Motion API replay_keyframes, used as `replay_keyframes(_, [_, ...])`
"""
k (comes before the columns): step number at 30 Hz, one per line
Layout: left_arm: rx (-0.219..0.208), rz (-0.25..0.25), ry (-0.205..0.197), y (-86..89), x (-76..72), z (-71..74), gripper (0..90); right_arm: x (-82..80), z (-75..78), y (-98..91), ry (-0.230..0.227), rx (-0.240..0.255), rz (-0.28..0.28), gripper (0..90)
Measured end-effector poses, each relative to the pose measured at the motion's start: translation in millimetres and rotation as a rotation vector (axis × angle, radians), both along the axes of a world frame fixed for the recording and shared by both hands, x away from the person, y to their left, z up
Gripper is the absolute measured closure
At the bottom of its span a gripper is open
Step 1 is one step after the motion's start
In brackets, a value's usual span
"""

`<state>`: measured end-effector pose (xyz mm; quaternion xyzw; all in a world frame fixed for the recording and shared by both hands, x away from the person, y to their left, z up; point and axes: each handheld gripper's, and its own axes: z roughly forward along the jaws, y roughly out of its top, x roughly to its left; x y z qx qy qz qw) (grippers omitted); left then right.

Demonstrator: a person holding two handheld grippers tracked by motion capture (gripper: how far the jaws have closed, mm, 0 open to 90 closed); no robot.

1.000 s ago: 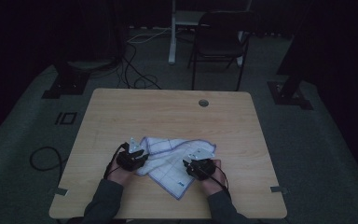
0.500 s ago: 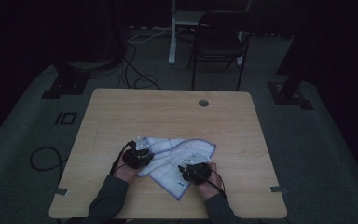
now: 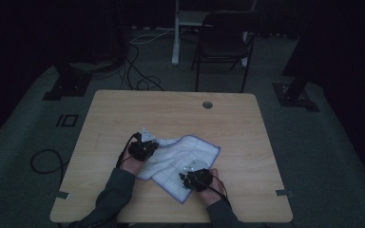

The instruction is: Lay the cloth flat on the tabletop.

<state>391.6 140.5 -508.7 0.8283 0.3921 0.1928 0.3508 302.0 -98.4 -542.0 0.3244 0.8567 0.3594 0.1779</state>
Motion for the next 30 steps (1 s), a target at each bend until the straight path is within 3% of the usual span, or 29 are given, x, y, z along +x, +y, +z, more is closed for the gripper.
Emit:
replay_keyframes(6, [-0.021,0.045,0.001,7.6,17.7,2.2,88.3,-0.4,-0.4,-3.6,0.009,0.008,0.008,61.1])
replay_keyframes(18, [-0.056,0.13,0.046,22.9,44.8,-6.2,88.3,0.3,0.5,-16.8,0.025,0.004,0.023,59.1])
replay_keyframes(30, [-0.074,0.189,0.064,38.2,52.5,-8.4,87.8,3.8,1.6,-36.9,0.022,-0.015,-0.019,57.5])
